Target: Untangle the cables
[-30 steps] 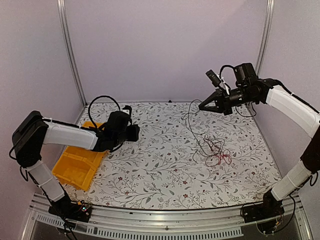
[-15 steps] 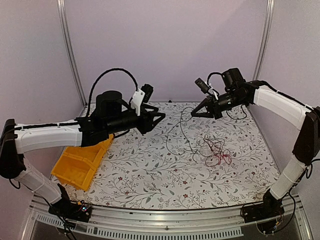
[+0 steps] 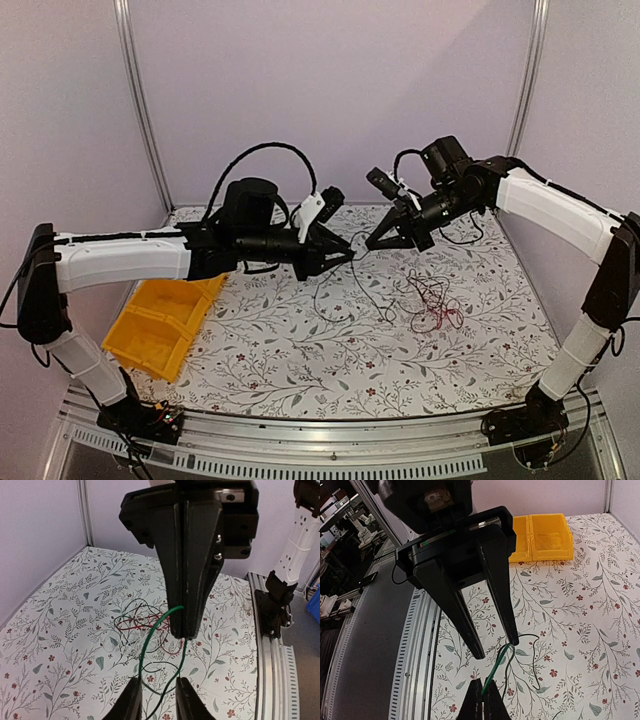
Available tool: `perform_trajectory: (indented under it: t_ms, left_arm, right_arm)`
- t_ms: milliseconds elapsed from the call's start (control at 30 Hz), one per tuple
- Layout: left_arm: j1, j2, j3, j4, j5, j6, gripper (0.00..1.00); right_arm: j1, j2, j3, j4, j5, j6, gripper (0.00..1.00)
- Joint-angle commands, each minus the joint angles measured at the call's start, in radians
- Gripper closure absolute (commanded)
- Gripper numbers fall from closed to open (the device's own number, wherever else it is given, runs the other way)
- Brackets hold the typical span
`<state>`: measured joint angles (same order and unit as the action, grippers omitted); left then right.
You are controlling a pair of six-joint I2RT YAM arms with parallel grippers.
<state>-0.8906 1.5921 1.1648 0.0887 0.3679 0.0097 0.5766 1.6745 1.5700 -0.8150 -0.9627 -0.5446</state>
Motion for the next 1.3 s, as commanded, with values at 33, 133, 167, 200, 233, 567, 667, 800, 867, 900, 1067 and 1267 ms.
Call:
perform_trajectory:
  t_ms: [33,133,167,200,233,567,667,800,867,900,1067,1267]
  left_arm:
    - [-0.015,-0.003,0.009,0.020,0.046,0.005,0.80]
    - [-0.020,-0.006,0.001,0.030,0.045,0.003,0.81]
    - [-0.021,-0.006,-0.002,0.033,0.039,0.001,0.79]
    - [-0.023,-0.005,-0.005,0.037,0.029,-0.001,0.75]
    - [-0.025,-0.004,-0.005,0.041,0.001,-0.005,0.71]
    - [-0.029,-0.006,-0.004,0.047,-0.028,-0.006,1.00]
    - [-0.028,-0.030,-0.016,0.042,-0.054,-0.001,1.00]
    - [-0.029,-0.064,-0.018,-0.016,-0.073,0.027,1.00]
    - [-0.029,-0.082,-0.021,-0.052,-0.079,0.046,1.00]
    - [-0.029,-0.089,-0.018,-0.075,-0.085,0.054,0.99]
    - [-0.027,-0.116,-0.022,-0.140,-0.171,0.056,0.52]
    - [-0.031,-0.046,0.030,-0.121,-0.108,0.056,0.46]
  right_arm:
    - [0.018,0.004,0.035,-0.044,0.013,-0.034,1.00]
    - [0.022,0.005,0.039,-0.041,0.012,-0.028,1.00]
    - [0.022,0.005,0.040,-0.042,0.012,-0.026,1.00]
    - [0.024,0.006,0.043,-0.045,0.012,-0.026,1.00]
    - [0.027,0.006,0.045,-0.047,0.013,-0.027,1.00]
    - [0.032,0.002,0.033,-0.034,0.039,-0.017,1.00]
    - [0.032,-0.002,0.025,-0.028,0.036,-0.018,1.00]
    - [0.032,-0.002,0.023,-0.026,0.037,-0.017,1.00]
    - [0.032,-0.002,0.020,-0.028,0.043,-0.022,1.00]
    - [0.032,-0.004,0.016,-0.029,0.045,-0.025,1.00]
    - [0.032,-0.013,-0.003,-0.027,0.055,-0.041,1.00]
    - [0.032,-0.014,0.003,-0.028,0.051,-0.044,1.00]
